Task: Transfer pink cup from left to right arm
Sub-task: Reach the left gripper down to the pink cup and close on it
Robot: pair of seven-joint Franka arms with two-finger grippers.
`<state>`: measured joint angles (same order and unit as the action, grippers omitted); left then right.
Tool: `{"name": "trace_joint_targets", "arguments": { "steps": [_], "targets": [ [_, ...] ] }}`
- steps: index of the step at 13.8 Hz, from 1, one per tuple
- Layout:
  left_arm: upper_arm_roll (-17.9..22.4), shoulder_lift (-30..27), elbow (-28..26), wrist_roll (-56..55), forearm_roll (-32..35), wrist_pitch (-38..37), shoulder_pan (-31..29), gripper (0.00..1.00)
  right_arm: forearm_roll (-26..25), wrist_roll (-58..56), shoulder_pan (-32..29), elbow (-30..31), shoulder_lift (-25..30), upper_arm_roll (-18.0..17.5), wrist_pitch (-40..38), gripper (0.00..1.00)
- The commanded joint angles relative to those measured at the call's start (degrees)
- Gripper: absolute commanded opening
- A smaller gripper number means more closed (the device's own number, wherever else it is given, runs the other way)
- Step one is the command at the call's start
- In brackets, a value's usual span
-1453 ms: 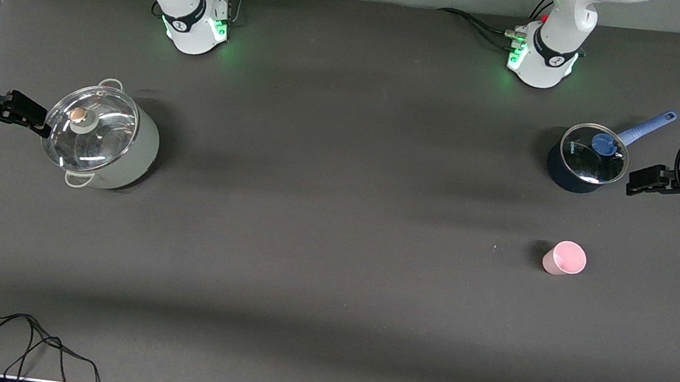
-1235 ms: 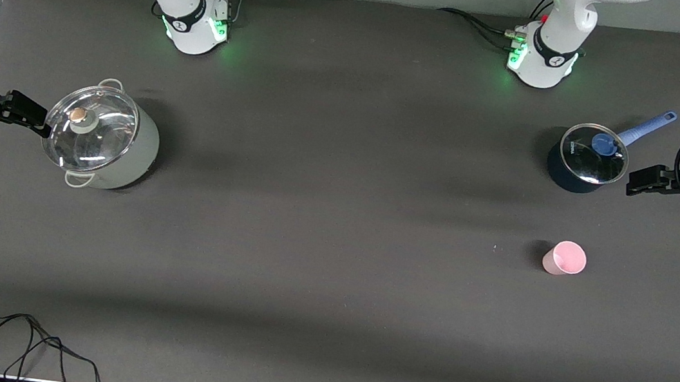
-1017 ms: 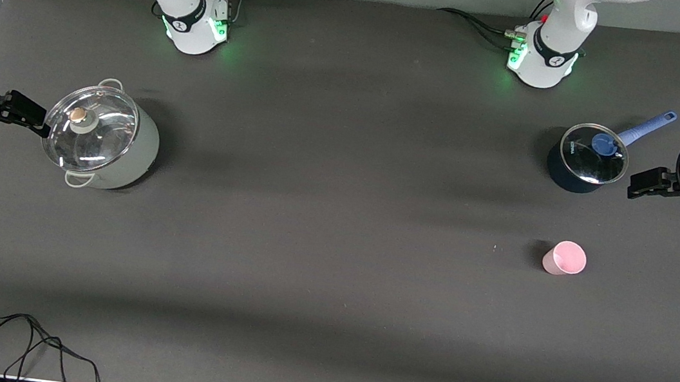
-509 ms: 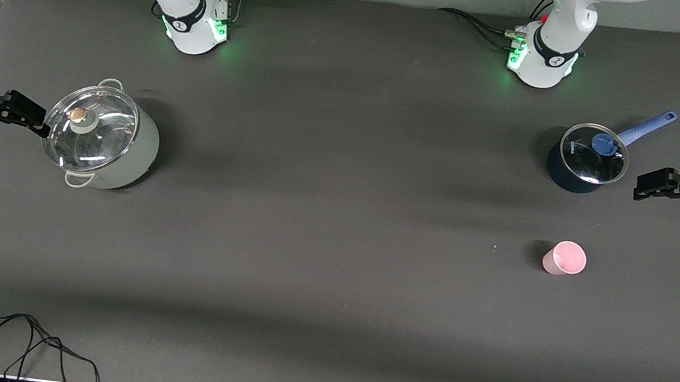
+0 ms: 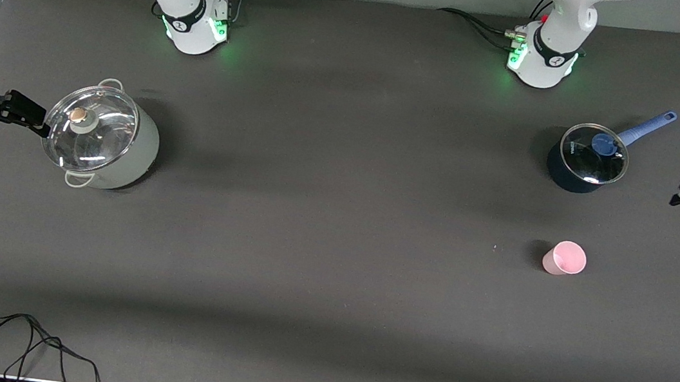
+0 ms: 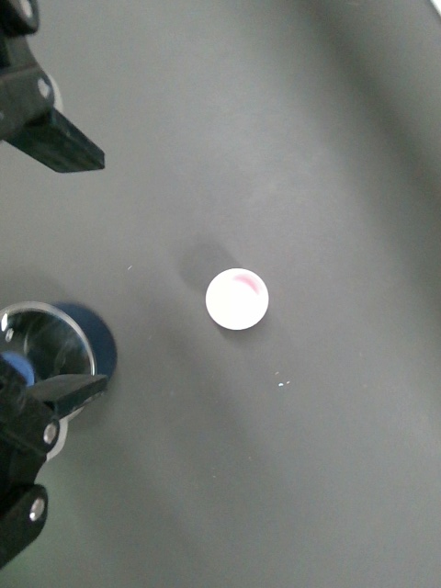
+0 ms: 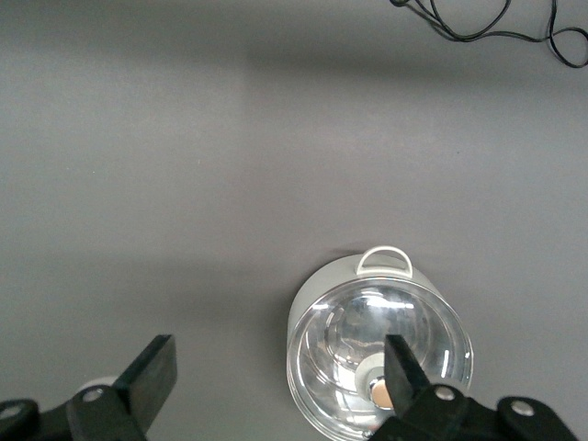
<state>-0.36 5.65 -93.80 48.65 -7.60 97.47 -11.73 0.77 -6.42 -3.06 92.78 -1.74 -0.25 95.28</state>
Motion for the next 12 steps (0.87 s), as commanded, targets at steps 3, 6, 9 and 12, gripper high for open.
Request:
{"name": "trace_joint_targets", "arguments": {
  "steps": [3, 6, 9, 12],
  "targets": [
    [-0.34, 6.9, 1.07, 29.33, -15.4, 0.61, -11.28, 0.98, -0.42, 0.89, 0.07, -0.23, 0.42, -0.01, -0.98, 1.0],
    [-0.43, 12.61, 1.78, 46.39, -24.54, 0.35, -16.56, 0.98, -0.42, 0.97, 0.07, -0.23, 0.42, -0.01, -0.98, 1.0],
    [-0.51, 19.81, 2.04, 61.08, -34.38, -0.53, -20.69, 0.98, -0.42, 0.89, 0.07, -0.23, 0.42, -0.01, -0.98, 1.0],
    [-0.6, 26.85, 2.04, 72.6, -41.69, -2.11, -22.37, 0.96, -0.42, 0.97, 0.07, -0.23, 0.33, -0.01, -0.98, 1.0]
  ]
}}
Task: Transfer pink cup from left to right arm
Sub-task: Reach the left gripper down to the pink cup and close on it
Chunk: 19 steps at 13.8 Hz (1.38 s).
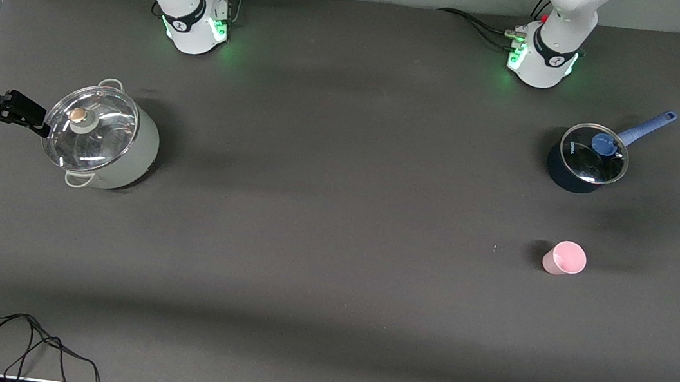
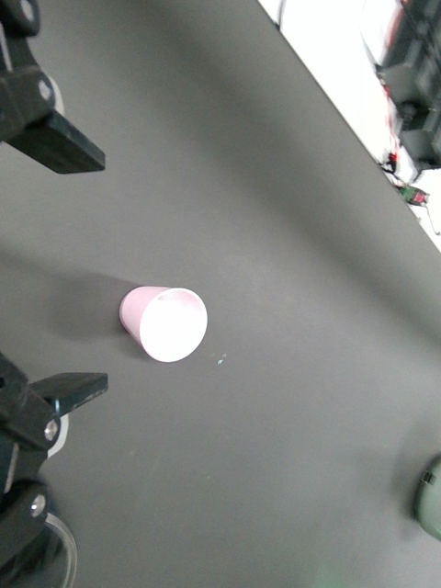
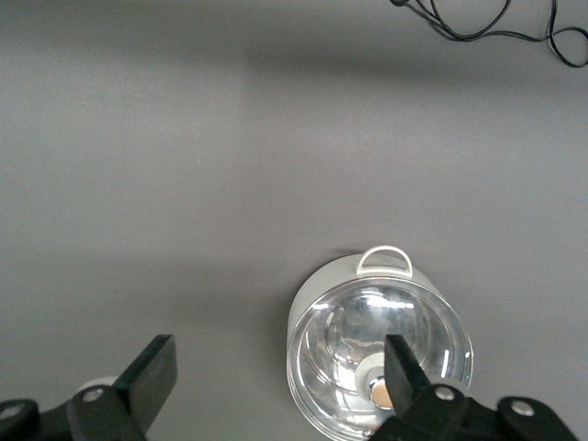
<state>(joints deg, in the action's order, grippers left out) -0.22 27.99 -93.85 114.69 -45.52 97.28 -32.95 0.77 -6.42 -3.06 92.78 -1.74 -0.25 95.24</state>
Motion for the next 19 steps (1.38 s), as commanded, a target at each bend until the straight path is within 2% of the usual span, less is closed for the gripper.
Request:
{"name": "trace_joint_targets", "arguments": {
  "steps": [1, 4, 12, 15, 19],
  "targets": [
    [-0.83, 6.61, 2.18, 10.17, -5.79, -2.18, -1.23, 0.96, -0.42, 0.97, 0.08, -0.23, 0.33, -0.1, -0.93, 1.0],
    [-1.01, 13.47, 2.27, 19.15, -12.56, -4.36, -1.24, 0.97, -0.42, 1.06, 0.08, -0.23, 0.33, -0.02, -0.93, 1.0],
    [-1.27, 25.17, 2.36, 34.8, -18.19, -6.05, -1.94, 0.98, -0.42, 0.97, 0.08, -0.23, 0.33, -0.02, -0.93, 1.0],
    [-1.8, 26.23, 2.53, 35.96, -19.17, -7.01, -2.03, 0.98, -0.42, 0.97, 0.08, -0.23, 0.33, -0.02, -0.93, 1.0],
    [-4.52, 28.87, 3.24, 37.01, -20.57, -8.59, -1.94, 0.98, -0.42, 0.97, 0.08, -0.23, 0.33, -0.02, -0.93, 1.0]
  ]
}}
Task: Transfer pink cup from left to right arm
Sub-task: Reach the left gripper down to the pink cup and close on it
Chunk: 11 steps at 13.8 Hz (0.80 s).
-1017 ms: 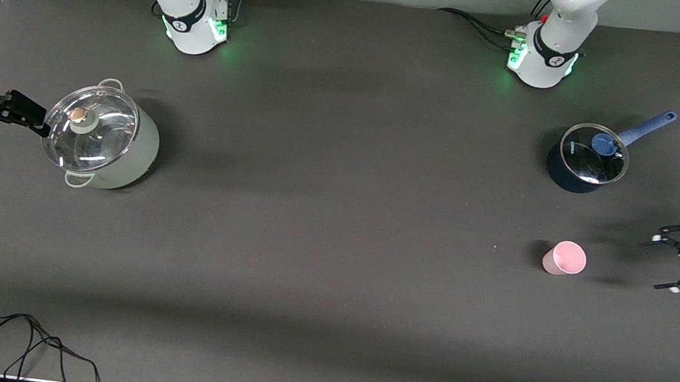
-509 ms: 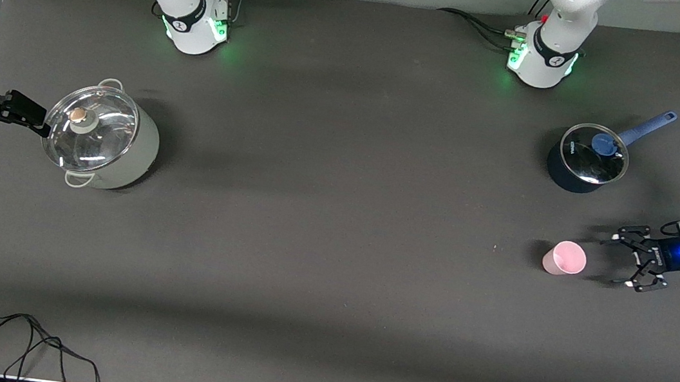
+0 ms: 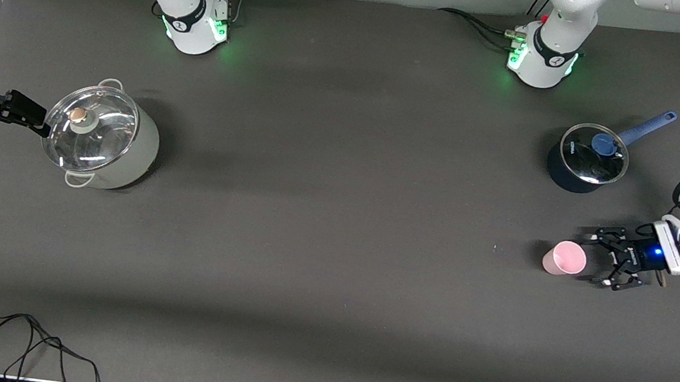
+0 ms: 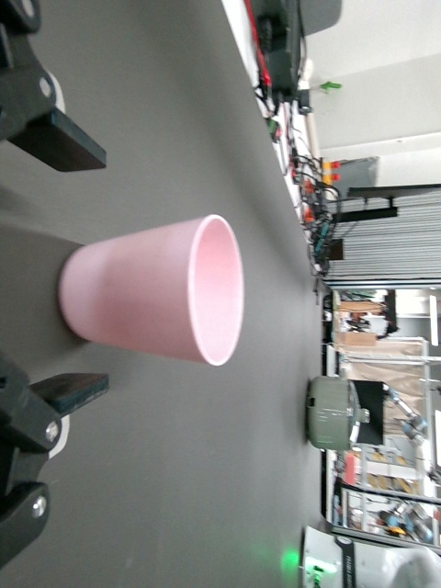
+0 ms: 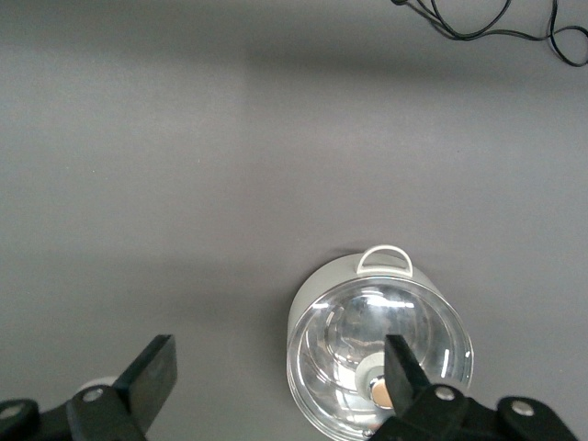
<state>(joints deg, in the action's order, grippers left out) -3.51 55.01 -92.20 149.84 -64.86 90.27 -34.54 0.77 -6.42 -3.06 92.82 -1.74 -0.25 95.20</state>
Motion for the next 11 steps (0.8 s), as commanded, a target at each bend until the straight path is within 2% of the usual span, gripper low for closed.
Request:
{"name": "trace_joint_targets", "arguments": {
  "steps": [1, 10, 11],
  "targets": [
    [-1.58, 2.11, 1.59, 1.95, -1.59, -1.67, -0.35, 0.98, -0.42, 0.97, 0.07, -0.27, 0.33, -0.02, -0.89, 1.0],
    [-5.28, 5.63, 1.59, 5.81, -4.31, -1.06, 0.7, 0.98, -0.42, 0.62, -0.01, -0.18, 0.33, -0.02, -0.89, 1.0],
    [-5.28, 5.63, 1.59, 5.81, -4.31, -0.97, 0.7, 0.95, -0.33, 0.62, -0.01, -0.18, 0.33, -0.02, -0.89, 1.0]
  ]
}}
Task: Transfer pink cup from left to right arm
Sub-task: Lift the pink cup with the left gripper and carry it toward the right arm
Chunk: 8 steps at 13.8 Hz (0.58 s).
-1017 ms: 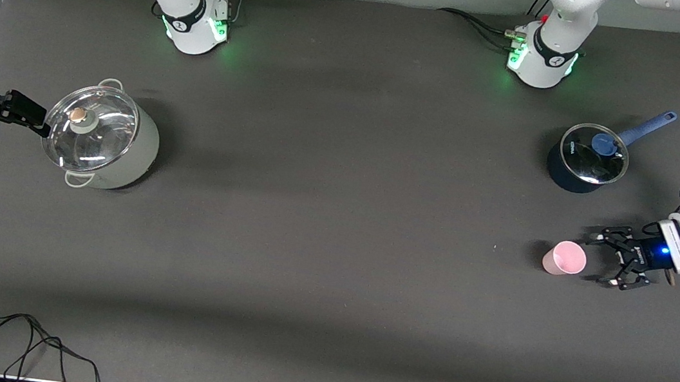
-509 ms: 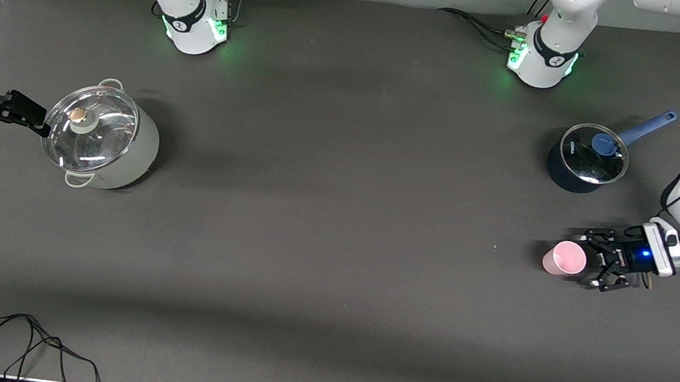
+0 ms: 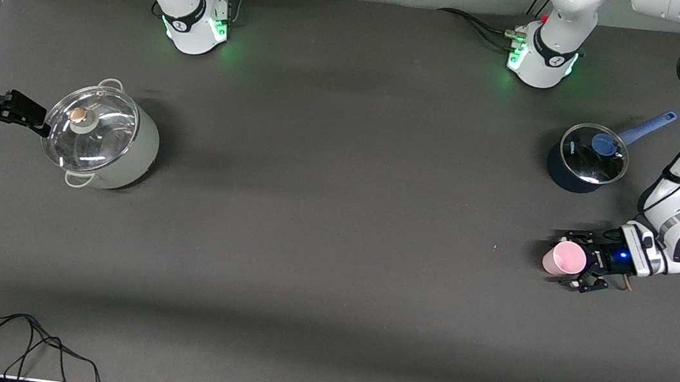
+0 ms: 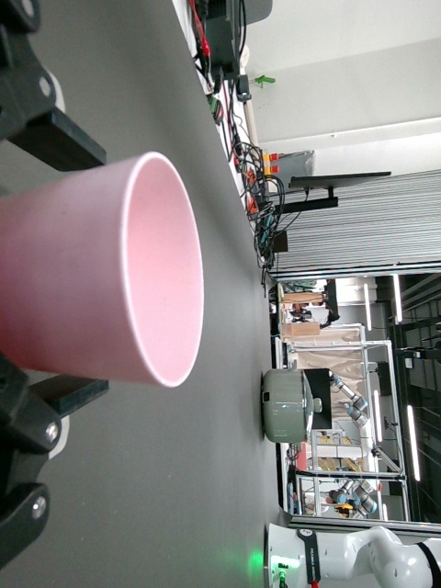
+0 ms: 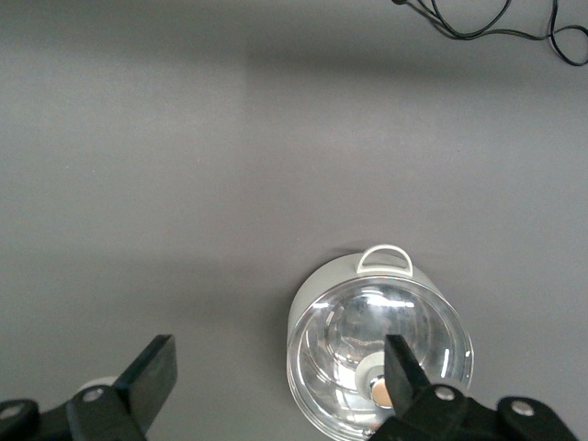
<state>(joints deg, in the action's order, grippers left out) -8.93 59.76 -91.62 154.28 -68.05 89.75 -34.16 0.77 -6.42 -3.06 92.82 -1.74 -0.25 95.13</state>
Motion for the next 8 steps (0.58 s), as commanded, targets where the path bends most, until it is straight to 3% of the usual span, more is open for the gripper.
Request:
{"name": "trace_joint_targets", "arguments": {
  "steps": [1, 2, 3, 8],
  "targets": [
    [0.14, 0.88, 1.09, 1.46, -1.21, -0.37, 0.58, 0.61, -0.42, 0.62, -0.01, -0.19, 0.33, -0.02, -0.83, 1.0],
    [0.14, 0.97, 1.09, 1.46, -1.3, -0.37, 0.76, 0.15, -0.33, 0.62, -0.01, -0.27, 0.33, -0.02, -0.83, 1.0],
    [0.06, 1.32, 1.18, 1.46, -1.47, -0.19, 0.76, 0.0, -0.42, 0.53, -0.01, -0.19, 0.33, -0.02, -0.83, 1.0],
    [-1.52, 1.06, 3.98, 0.5, -3.14, 0.25, 3.39, 0.0, -0.42, 0.62, -0.01, -0.19, 0.33, -0.02, -0.83, 1.0]
  ]
}}
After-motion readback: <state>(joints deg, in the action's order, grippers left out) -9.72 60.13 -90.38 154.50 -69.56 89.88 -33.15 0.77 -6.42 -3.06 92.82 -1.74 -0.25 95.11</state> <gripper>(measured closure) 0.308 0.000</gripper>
